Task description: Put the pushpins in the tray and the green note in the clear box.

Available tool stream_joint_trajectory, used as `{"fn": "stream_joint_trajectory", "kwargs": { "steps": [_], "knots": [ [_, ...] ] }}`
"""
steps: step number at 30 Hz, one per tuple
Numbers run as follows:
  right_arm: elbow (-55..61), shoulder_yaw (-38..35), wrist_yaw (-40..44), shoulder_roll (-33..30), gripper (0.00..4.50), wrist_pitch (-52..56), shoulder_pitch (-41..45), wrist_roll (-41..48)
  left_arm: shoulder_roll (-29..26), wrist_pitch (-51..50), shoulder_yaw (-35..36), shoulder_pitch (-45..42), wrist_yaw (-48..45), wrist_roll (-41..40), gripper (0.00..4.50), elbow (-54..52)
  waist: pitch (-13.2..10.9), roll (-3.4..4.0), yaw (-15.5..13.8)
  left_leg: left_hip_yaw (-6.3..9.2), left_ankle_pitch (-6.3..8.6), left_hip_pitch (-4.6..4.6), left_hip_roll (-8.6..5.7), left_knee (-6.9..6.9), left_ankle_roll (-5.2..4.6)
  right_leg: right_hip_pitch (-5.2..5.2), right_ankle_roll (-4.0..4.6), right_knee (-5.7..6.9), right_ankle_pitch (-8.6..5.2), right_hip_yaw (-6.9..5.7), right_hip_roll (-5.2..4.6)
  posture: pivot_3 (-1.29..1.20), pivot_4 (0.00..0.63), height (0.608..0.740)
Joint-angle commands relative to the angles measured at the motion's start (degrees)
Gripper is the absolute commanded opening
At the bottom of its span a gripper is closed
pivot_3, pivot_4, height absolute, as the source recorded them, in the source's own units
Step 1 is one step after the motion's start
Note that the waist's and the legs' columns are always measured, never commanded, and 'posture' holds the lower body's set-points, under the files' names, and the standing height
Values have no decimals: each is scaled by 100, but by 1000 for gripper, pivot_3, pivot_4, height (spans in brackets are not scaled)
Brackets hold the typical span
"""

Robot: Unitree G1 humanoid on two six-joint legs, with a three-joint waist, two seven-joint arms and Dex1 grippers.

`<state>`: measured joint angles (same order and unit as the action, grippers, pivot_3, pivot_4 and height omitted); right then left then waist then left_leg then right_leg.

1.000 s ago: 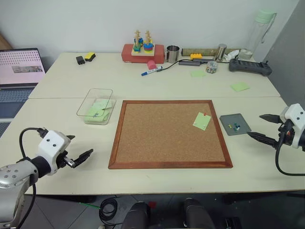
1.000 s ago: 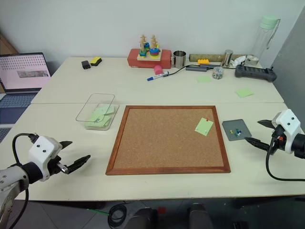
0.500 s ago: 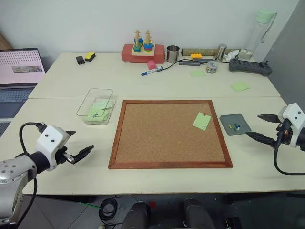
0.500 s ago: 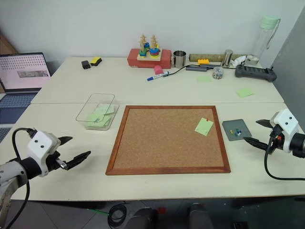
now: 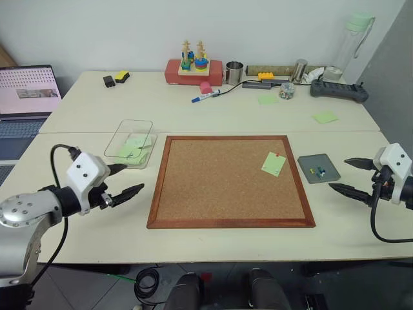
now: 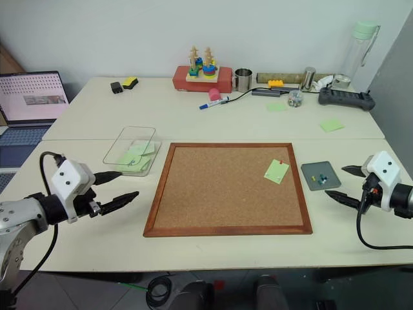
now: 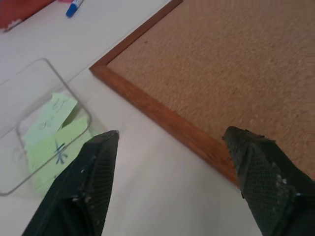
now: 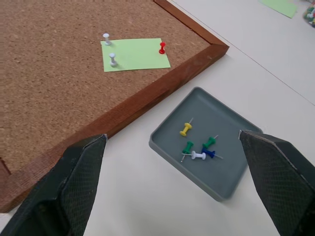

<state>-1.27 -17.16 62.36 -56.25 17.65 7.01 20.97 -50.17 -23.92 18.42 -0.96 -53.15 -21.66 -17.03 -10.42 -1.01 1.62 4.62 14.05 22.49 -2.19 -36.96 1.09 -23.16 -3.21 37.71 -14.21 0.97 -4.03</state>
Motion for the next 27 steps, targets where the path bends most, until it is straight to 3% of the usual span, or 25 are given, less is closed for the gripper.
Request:
{"fn": "stream_joint_trajectory", "kwargs": {
  "steps": [1,8,14,20,27],
  "knots": [
    [353,-196,3,-43,4500,119,-34,179,0,-81,-575,-540,-21,-23,2651,-378,-1,-1,0,0,0,1,0,0,0,0,0,0,0,0,0,0,150,740],
    [619,27,-83,102,4500,259,119,221,793,-27,-1954,-1314,289,364,1352,-328,-1,-2,2,-3,0,2,-3,-1,0,2,-3,2,2,1,0,0,150,740],
    [477,618,-323,508,4500,478,814,121,1610,699,-3001,-1655,509,1153,147,623,-3,-6,19,-6,-1,-1,-5,-4,1,3,-3,7,2,3,3,0,150,740],
    [-496,1480,-839,1258,4500,346,1958,-562,2269,1321,-3200,-1772,740,1440,68,1681,-5,-8,9,-3,-1,1,-5,-5,1,-3,-2,10,3,-1,3,0,150,740],
    [-2323,2025,-897,1826,4500,-421,3098,-1201,2515,1512,-3270,-1950,685,1586,68,2293,-4,-7,-12,-1,-2,8,-15,-7,2,-4,-7,9,6,-1,-2,0,150,740]
  ]
}}
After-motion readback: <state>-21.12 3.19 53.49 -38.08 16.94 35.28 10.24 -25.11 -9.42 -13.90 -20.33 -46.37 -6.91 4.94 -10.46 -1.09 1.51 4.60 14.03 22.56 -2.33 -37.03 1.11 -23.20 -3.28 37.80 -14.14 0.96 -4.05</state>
